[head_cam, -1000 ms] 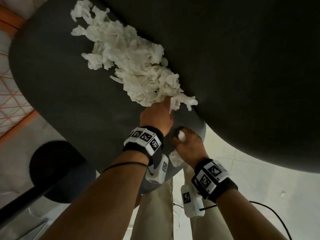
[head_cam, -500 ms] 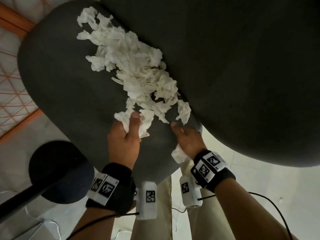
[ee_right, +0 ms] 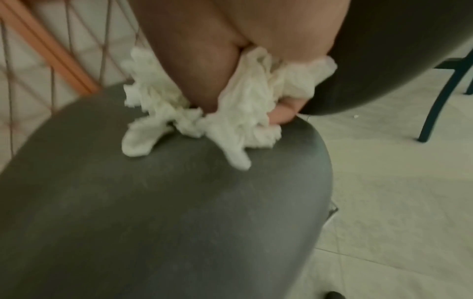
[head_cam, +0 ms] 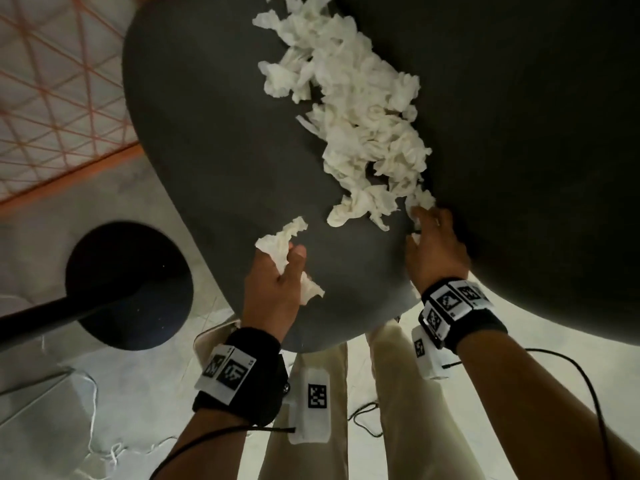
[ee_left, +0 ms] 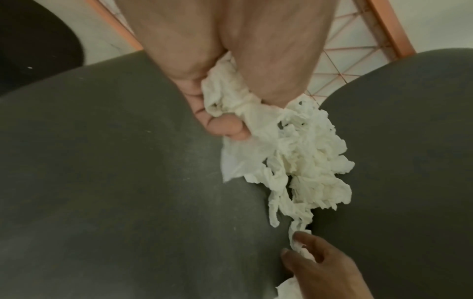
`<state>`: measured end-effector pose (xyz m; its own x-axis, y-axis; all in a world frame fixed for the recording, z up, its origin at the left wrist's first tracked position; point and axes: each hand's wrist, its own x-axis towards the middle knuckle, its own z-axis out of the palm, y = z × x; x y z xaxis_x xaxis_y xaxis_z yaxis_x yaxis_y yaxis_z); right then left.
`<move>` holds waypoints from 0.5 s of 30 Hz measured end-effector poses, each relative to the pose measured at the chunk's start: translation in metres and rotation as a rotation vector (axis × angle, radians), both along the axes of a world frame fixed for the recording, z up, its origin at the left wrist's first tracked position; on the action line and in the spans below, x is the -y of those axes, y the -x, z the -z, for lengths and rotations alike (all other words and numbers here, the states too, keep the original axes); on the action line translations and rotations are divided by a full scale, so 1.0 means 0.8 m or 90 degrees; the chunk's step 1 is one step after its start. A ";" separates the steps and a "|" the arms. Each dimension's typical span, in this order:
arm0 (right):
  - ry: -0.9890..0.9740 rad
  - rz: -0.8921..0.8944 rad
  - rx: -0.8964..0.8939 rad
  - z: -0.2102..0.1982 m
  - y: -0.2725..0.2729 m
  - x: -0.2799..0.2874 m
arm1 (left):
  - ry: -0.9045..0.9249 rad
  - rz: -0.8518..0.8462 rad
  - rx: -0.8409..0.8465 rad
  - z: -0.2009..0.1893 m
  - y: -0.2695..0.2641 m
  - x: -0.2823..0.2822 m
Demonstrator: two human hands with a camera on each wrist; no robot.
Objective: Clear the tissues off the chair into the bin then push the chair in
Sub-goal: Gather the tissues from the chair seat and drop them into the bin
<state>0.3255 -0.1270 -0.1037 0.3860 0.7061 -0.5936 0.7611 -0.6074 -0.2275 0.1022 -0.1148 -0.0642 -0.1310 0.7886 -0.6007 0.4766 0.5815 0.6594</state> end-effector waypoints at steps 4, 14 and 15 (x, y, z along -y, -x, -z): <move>-0.031 0.051 0.002 0.009 0.005 -0.011 | 0.062 -0.102 0.023 -0.015 0.017 0.014; -0.092 0.100 -0.147 -0.019 0.044 0.009 | 0.095 -0.140 0.011 -0.007 0.065 0.041; -0.106 0.094 -0.158 -0.019 0.049 0.014 | 0.090 -0.142 0.018 -0.005 0.069 0.046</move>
<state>0.2862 -0.1383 -0.0883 0.3491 0.7487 -0.5635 0.5764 -0.6457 -0.5008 0.0472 -0.1516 -0.0603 -0.2744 0.6505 -0.7082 0.3092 0.7570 0.5756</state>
